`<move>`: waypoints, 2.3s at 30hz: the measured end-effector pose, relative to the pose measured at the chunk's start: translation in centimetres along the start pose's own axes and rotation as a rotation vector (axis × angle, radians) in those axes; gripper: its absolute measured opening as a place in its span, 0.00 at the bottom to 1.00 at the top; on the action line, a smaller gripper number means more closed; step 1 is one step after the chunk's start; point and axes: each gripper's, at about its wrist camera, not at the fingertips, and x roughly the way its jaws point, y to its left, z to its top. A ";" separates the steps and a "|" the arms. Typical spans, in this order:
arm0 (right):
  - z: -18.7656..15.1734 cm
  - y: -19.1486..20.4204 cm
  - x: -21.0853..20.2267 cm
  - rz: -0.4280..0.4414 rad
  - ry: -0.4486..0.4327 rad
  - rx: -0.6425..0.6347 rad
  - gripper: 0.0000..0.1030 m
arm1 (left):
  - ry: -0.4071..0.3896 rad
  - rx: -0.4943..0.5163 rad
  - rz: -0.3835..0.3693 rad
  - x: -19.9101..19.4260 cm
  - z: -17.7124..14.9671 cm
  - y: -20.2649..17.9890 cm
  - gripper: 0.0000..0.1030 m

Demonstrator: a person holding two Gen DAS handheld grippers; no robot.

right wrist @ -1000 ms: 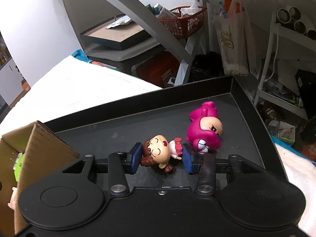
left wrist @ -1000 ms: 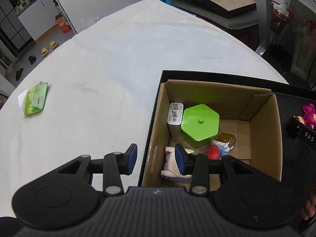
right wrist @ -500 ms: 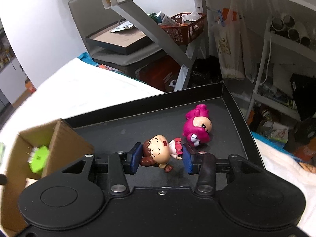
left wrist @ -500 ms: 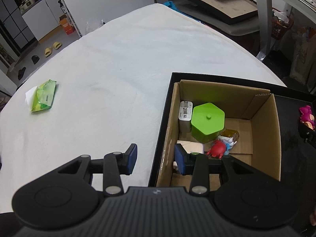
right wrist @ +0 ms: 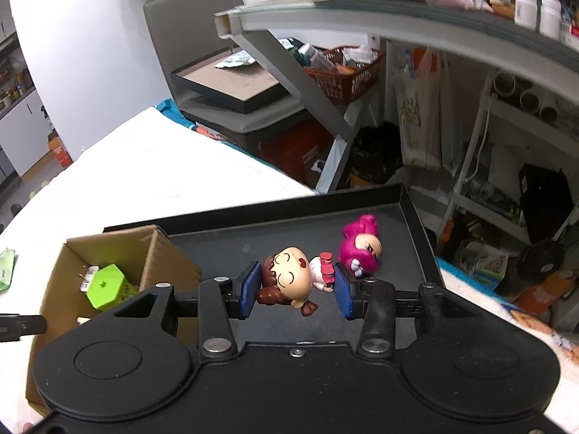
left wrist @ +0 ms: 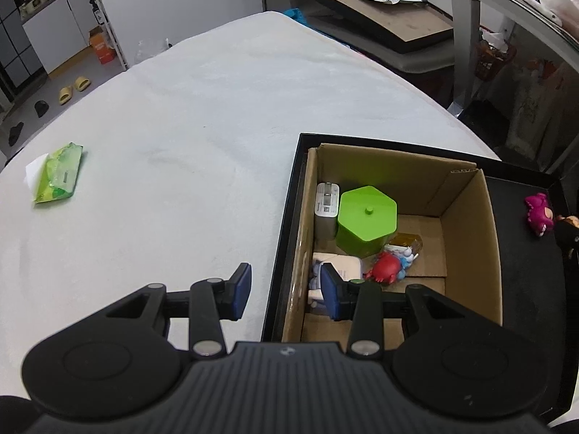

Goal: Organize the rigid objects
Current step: 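Carry the doll with the right tool and release it into the box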

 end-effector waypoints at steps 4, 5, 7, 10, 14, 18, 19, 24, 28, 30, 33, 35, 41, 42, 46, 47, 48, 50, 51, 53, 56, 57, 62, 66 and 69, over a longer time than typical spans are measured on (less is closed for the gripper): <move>0.7 1.2 -1.2 -0.005 -0.014 -0.025 0.41 | -0.014 -0.013 -0.027 0.5 0.4 0.5 0.39; 0.9 1.5 -1.4 -0.007 -0.018 -0.032 0.41 | -0.023 -0.014 -0.036 0.6 0.4 0.6 0.39; 1.1 2.2 -1.9 -0.012 -0.022 -0.050 0.41 | -0.045 -0.002 -0.066 0.7 0.2 0.8 0.39; 1.3 3.3 -2.6 -0.019 -0.026 -0.076 0.41 | -0.037 -0.001 -0.096 1.3 -0.2 1.0 0.39; 1.3 4.6 -2.9 -0.026 -0.025 -0.091 0.41 | -0.025 0.003 -0.120 1.9 -0.7 1.1 0.39; 1.2 5.9 -3.0 -0.026 -0.018 -0.092 0.41 | -0.022 0.003 -0.175 2.1 -0.7 1.7 0.39; 1.2 6.3 -2.9 -0.026 -0.016 -0.096 0.41 | -0.016 -0.006 -0.192 2.2 -0.6 2.0 0.39; 1.3 8.6 -2.7 -0.024 -0.014 -0.121 0.41 | 0.009 -0.044 -0.239 2.8 -0.8 3.1 0.39; 1.3 10.7 -2.4 -0.011 -0.006 -0.165 0.41 | 0.011 -0.084 -0.272 3.1 -1.0 3.7 0.39; 1.4 11.7 -2.2 -0.006 -0.002 -0.196 0.41 | 0.022 -0.098 -0.279 3.3 -1.2 3.8 0.39; 1.5 12.9 -1.5 -0.005 0.013 -0.222 0.41 | 0.013 -0.113 -0.291 3.2 -1.1 4.1 0.39; 1.5 13.5 -1.2 -0.002 0.022 -0.236 0.41 | 0.015 -0.135 -0.299 3.3 -0.9 4.5 0.39; 1.2 15.4 0.0 0.005 0.047 -0.273 0.41 | 0.041 -0.155 -0.326 3.9 -0.7 4.9 0.39; 1.1 15.6 0.2 0.005 0.051 -0.276 0.41 | 0.048 -0.158 -0.332 4.1 -0.7 4.9 0.39; 0.7 16.3 1.3 0.004 0.069 -0.287 0.41 | 0.067 -0.173 -0.354 4.8 -0.8 4.8 0.35; 0.7 16.5 1.6 0.004 0.074 -0.289 0.41 | 0.082 -0.183 -0.370 5.2 -0.8 4.8 0.30; 0.6 16.6 1.9 0.004 0.078 -0.291 0.41 | 0.095 -0.194 -0.372 5.5 -0.9 4.8 0.26; 0.5 16.8 2.4 0.002 0.084 -0.290 0.41 | 0.084 -0.186 -0.336 5.6 -0.9 4.7 0.17; 0.5 16.9 2.6 0.002 0.087 -0.292 0.41 | 0.083 -0.185 -0.333 5.6 -0.9 4.7 0.17; 0.4 17.0 3.0 -0.002 0.091 -0.300 0.41 | 0.085 -0.192 -0.335 5.6 -0.9 4.9 0.17; 0.4 17.1 3.7 -0.006 0.098 -0.307 0.42 | 0.090 -0.208 -0.340 5.8 -0.9 5.1 0.17; 0.3 17.1 3.9 -0.007 0.100 -0.307 0.42 | 0.093 -0.211 -0.342 5.9 -0.8 5.1 0.17; 0.3 16.8 4.0 -0.017 0.094 -0.310 0.45 | 0.097 -0.204 -0.341 6.0 -0.7 5.0 0.18; 0.6 15.7 3.3 0.008 0.081 -0.274 0.45 | 0.098 -0.207 -0.343 6.0 -0.7 5.0 0.18; 0.8 14.9 2.5 0.013 0.064 -0.256 0.46 | 0.098 -0.207 -0.342 5.9 -0.7 4.9 0.19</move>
